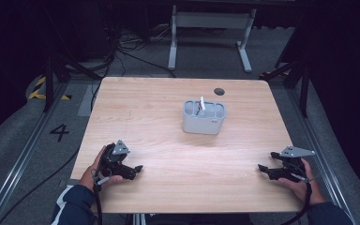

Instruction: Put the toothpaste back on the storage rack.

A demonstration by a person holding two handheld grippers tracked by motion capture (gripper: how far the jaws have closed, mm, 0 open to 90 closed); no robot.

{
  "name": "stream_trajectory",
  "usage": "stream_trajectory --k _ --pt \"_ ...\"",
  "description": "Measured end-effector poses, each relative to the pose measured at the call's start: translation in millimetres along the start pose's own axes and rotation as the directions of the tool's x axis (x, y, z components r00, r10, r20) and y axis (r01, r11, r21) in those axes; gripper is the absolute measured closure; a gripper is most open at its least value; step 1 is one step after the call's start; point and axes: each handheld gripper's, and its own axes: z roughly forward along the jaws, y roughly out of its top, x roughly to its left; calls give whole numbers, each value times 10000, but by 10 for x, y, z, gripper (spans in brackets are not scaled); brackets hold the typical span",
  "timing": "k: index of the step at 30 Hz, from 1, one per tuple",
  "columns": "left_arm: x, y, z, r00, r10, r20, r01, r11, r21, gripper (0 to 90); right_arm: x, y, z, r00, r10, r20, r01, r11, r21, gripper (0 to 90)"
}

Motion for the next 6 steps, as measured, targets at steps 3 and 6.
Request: stream_trajectory --k 3,6 --pt "-2 0 0 10000 -20 11 20 10000 3 4 -1 0 0 10000 9 -3 -9 10000 3 190" --pt "-3 -1 1 10000 -48 9 48 10000 -7 4 -2 1 1 10000 10 -21 -10 10000 6 190"
